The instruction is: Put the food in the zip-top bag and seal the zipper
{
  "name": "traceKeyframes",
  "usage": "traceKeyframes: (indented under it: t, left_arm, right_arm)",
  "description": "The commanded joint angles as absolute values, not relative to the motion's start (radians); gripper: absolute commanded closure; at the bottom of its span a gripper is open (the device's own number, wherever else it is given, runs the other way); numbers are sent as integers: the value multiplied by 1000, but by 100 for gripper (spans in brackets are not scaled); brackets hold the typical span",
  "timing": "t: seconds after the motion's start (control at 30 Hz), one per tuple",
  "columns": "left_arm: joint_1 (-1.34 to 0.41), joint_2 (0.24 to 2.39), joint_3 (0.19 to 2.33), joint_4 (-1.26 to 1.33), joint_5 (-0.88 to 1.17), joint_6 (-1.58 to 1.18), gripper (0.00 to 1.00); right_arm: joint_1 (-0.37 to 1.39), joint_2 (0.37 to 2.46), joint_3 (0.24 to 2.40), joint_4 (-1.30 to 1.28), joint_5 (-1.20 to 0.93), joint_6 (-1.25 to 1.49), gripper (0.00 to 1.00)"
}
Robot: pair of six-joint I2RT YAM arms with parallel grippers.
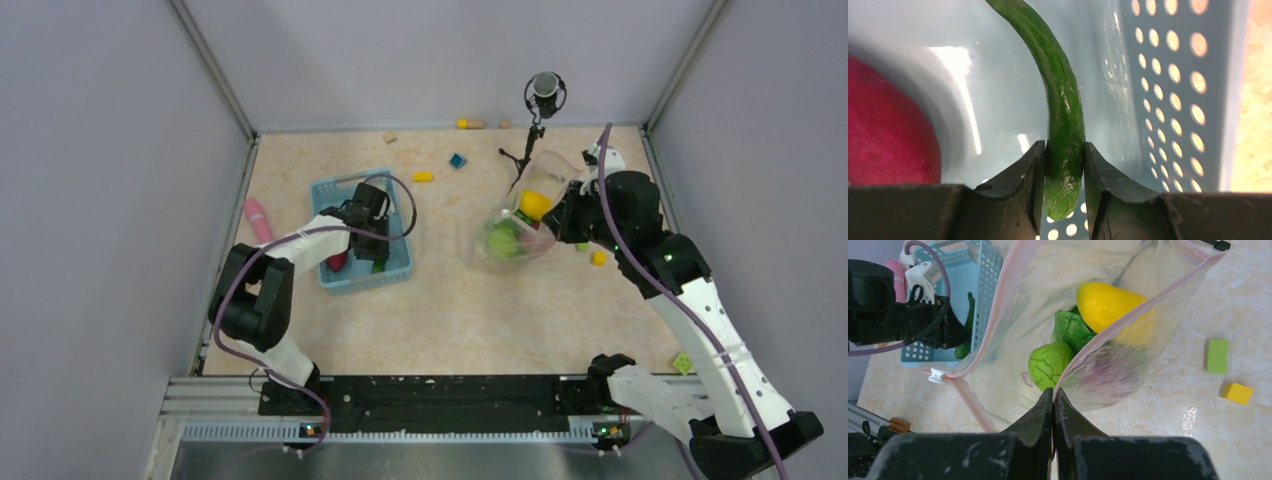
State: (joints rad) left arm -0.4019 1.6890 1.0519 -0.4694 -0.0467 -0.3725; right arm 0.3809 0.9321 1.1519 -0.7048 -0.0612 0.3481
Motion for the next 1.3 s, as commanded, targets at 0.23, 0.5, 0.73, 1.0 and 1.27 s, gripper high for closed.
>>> traceKeyframes:
  t: [0.23, 0.5, 0.73, 1.0, 1.27]
  left_arm:
    - [-405, 1271, 949, -337, -94, -393, 100]
    - [-405, 1057, 897, -45, 388, -286, 100]
    - [-460, 1068, 891, 380, 875, -338, 100]
    - [-653, 1209, 1099, 380, 816, -232, 100]
    - [-667, 1394, 1281, 572, 733, -420, 100]
  right_arm:
    - [373, 914, 1139, -671, -68, 334, 100]
    - [372, 922, 1137, -662, -110, 336, 100]
    - [371, 925, 1132, -649, -161, 334, 100]
    - [372, 929, 1133, -636, -251, 329, 100]
    - [372, 919, 1154, -635, -278, 326, 100]
